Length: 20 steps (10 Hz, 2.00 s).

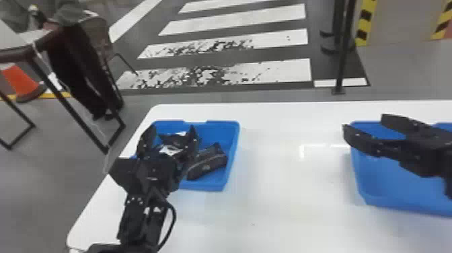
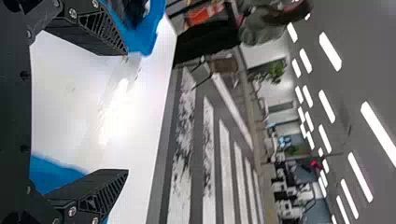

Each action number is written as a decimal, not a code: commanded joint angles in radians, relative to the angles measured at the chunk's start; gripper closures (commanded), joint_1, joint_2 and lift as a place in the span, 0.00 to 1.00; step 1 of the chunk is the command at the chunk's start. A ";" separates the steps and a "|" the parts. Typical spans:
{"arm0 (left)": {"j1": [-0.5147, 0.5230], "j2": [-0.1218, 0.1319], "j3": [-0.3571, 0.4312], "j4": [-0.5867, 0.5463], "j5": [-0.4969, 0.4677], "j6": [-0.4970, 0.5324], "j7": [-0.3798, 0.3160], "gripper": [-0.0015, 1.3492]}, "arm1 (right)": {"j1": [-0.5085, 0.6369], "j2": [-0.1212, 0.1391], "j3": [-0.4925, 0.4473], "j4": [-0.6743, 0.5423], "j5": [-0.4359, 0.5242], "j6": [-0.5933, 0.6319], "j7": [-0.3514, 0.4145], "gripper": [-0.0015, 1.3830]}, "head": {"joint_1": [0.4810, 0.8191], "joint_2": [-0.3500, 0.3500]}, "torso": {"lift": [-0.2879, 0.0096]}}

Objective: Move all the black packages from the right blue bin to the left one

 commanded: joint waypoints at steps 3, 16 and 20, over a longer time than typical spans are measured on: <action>0.052 0.001 -0.069 -0.063 0.086 -0.015 -0.020 0.12 | 0.022 0.023 -0.092 -0.139 0.224 0.342 -0.221 0.11 | 0.63 0.68 | 0.39; 0.057 0.015 -0.115 -0.063 0.112 -0.047 -0.038 0.13 | -0.175 0.067 -0.036 0.205 0.326 0.558 -0.486 0.11 | 0.63 0.38 | 0.39; 0.066 0.017 -0.119 -0.063 0.126 -0.067 -0.038 0.13 | -0.194 0.078 -0.080 0.283 0.316 0.531 -0.472 0.11 | 0.63 0.36 | 0.39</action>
